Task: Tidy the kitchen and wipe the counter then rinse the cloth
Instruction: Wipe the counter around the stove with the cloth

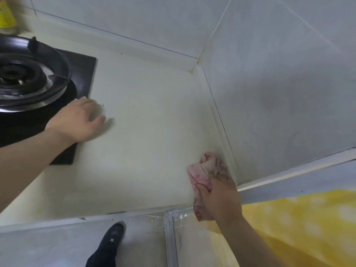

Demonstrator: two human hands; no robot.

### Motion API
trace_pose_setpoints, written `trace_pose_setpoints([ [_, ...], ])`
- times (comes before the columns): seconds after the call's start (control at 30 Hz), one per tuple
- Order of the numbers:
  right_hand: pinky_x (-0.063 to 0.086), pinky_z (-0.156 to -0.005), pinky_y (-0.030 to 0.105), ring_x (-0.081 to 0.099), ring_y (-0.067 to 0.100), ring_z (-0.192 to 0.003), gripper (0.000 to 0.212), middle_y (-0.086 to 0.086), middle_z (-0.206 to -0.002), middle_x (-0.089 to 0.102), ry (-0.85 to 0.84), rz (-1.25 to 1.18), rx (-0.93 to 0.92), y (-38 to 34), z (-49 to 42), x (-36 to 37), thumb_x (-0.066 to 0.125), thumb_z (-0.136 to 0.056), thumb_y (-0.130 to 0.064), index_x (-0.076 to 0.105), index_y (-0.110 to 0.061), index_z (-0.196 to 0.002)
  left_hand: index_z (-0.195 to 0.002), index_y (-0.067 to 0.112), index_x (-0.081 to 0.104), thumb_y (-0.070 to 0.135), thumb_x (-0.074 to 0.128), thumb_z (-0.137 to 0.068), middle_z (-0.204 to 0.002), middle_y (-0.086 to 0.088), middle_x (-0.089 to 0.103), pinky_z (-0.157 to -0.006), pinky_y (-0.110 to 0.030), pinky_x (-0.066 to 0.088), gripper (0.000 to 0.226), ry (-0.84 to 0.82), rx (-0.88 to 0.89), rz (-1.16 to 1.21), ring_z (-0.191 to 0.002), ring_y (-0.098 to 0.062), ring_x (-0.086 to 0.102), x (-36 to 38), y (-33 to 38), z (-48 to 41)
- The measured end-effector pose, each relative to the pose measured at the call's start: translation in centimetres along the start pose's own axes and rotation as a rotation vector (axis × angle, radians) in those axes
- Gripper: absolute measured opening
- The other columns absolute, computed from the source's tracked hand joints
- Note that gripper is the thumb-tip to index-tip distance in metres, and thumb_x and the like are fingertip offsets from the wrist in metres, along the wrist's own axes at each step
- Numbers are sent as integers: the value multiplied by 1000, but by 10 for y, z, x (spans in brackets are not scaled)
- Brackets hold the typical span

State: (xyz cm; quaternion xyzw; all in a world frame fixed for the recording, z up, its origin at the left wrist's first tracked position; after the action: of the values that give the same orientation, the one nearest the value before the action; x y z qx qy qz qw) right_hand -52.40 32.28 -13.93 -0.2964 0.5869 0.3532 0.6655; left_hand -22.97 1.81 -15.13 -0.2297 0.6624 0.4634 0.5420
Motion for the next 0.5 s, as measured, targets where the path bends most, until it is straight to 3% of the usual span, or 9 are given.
trace_pose_setpoints([
  [0.07,53,-88,39,63,38,-100,51,17,-111,70,22,-15,1,2,2,4,63,-85,-45,67,-8,-120,-143,8,44,57,35,-92,-150,-12,42,-118,-44,21,71,4,2,-1,-144,-28,30,-1,1,0],
  [0.23,37,-111,37,40,34,-135,60,17,-145,46,-28,-61,62,-7,-15,1,49,-95,-50,47,-15,-143,-142,6,45,59,30,-86,-150,-12,42,-118,-41,19,78,3,7,2,-143,-27,31,-3,4,1],
  [0.37,33,-113,37,34,34,-138,61,16,-151,34,-28,-68,77,-19,-42,-4,39,-99,-50,34,-18,-150,-142,6,45,59,29,-85,-149,-12,43,-118,-42,20,79,18,8,7,-142,-27,33,1,0,0],
  [0.5,28,-116,36,27,33,-143,58,17,-152,36,41,-59,40,-28,-78,-6,37,-101,-43,33,-15,-152,-141,7,46,62,26,-85,-146,-11,46,-117,-43,23,81,18,19,7,-138,-28,38,4,-6,-3],
])
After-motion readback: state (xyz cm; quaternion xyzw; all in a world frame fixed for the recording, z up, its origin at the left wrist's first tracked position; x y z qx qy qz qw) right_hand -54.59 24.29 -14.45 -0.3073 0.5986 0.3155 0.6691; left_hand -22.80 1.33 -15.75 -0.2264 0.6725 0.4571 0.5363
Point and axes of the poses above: each hand's wrist, its own z-axis away from the middle knuckle, its own x-axis out of the palm, y = z × x, the point moved 1 cm from there along -z, towards the middle knuckle
